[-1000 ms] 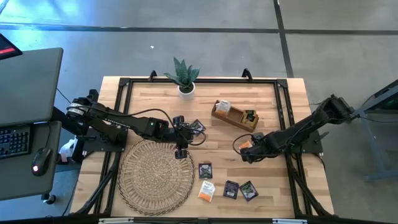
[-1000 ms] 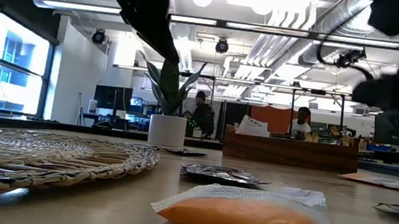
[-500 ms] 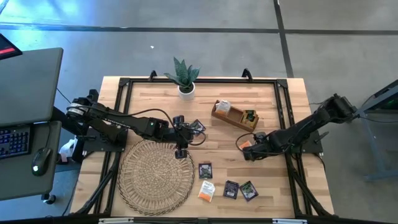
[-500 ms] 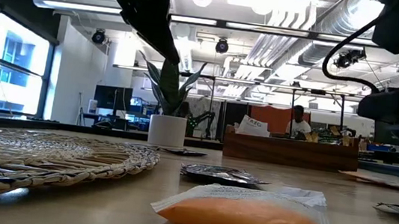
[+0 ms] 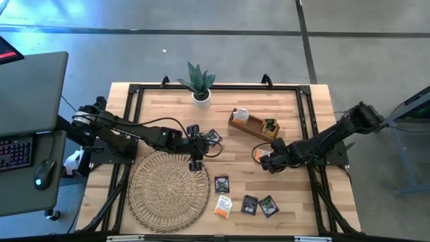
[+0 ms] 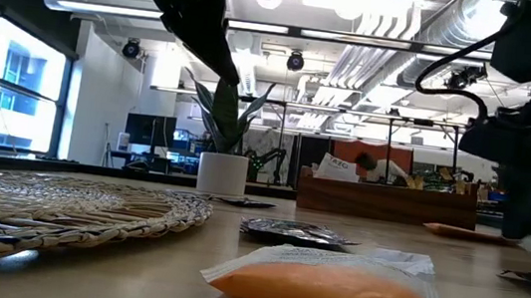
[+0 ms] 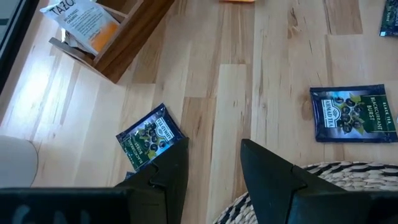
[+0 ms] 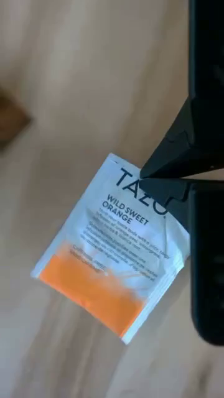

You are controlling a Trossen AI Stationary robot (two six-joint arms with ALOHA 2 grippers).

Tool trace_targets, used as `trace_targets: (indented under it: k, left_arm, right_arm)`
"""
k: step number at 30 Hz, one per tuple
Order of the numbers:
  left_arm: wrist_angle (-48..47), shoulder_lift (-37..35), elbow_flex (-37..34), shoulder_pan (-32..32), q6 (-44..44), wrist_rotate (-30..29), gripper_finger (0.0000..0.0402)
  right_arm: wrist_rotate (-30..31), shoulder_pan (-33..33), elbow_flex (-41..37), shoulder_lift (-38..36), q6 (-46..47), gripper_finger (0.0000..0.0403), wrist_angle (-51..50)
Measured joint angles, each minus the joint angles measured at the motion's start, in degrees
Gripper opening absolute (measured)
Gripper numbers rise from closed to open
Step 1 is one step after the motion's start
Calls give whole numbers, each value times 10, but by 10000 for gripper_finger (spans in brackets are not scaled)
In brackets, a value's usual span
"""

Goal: Pick & Place Tea
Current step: Put the white tea bag into the left section of the wooden organizer

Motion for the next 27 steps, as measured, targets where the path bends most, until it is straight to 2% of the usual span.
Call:
trace_targets:
  k: [4,9,17,20,25,27]
  left_arm:
    - [0,0,0,0,0,0,143]
    - [0,0,0,0,0,0,143]
    - [0,0,0,0,0,0,143]
    - [0,0,0,0,0,0,143]
    - [0,0,0,0,0,0,143]
    - [-1,0,0,0,-1,1,143]
  right_arm:
    - [17,0,-1,0,-37,5,12]
    - [-4,0,0,-3,-99,3,40]
    - [-27,0,56,-4,-252,2,51]
    - [-26,0,67,-4,-273,4,53]
    - [-4,0,67,-5,-284,44,43]
    - [-2,0,67,-4,-261,67,43]
